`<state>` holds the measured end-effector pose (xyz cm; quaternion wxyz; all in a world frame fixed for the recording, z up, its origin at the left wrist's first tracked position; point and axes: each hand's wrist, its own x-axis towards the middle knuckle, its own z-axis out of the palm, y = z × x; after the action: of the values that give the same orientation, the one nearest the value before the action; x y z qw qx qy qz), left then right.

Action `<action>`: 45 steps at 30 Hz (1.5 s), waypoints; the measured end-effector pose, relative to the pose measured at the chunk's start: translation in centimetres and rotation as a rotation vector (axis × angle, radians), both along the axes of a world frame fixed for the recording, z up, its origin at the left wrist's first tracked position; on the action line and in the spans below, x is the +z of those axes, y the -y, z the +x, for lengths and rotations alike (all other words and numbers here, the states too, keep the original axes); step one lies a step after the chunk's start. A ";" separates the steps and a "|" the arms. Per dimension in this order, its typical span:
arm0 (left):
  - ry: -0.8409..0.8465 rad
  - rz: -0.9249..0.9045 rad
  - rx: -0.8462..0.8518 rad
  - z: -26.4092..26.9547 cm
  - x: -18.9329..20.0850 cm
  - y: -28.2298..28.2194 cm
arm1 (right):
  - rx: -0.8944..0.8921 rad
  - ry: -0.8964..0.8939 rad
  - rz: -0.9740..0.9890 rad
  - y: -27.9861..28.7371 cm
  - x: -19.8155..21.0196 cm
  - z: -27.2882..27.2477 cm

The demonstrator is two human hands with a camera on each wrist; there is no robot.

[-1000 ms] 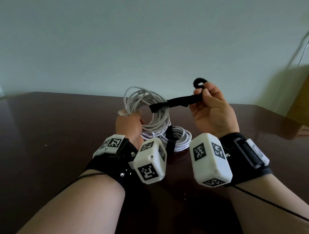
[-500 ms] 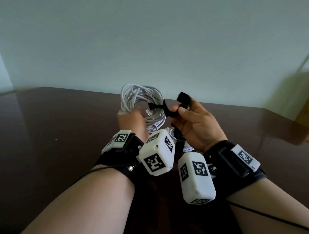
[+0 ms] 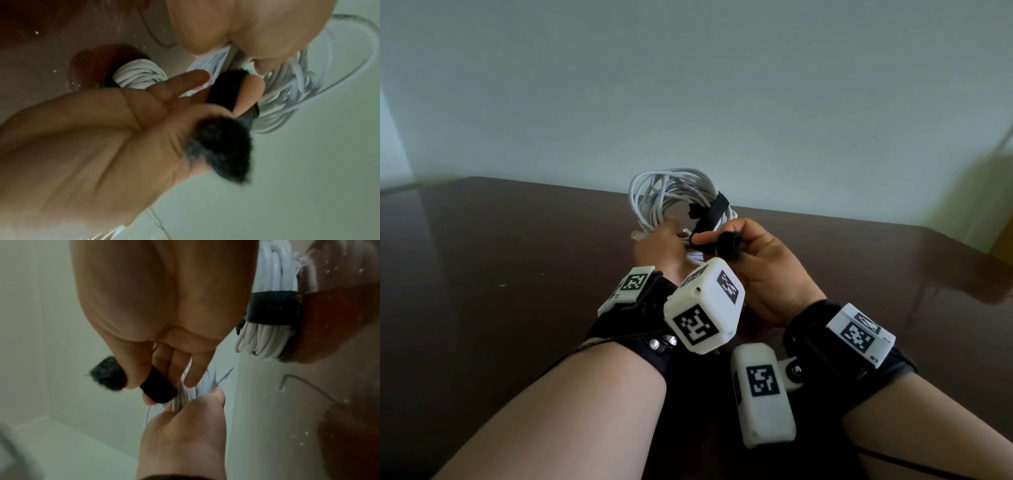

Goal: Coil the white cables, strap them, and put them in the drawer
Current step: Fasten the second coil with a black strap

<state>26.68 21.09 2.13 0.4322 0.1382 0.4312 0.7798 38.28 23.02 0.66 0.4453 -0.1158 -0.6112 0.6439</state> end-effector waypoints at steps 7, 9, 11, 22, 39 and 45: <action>0.211 0.281 -0.329 1.5 0.9 0.9 | -0.141 0.053 0.189 -0.2 0.5 0.6; 0.188 0.359 -0.409 1.4 0.6 0.5 | -0.159 0.034 0.184 -0.4 0.6 0.9; 0.180 0.388 -0.483 1.0 0.4 0.4 | -0.180 0.032 0.187 -0.7 0.5 1.1; -0.019 0.062 -0.296 -0.5 -1.7 -1.7 | -0.536 0.104 0.175 -0.7 0.8 1.0; 0.239 0.363 -0.425 1.1 0.4 -0.3 | -0.174 0.139 -0.168 0.1 0.1 -0.3; 0.223 0.505 -0.430 0.5 0.7 -0.4 | -0.234 0.317 -0.226 -1.2 -0.7 -0.1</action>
<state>27.21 21.45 2.80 0.5833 0.2425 0.1361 0.7632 38.19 24.27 -0.02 0.3997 -0.3349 -0.5797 0.6261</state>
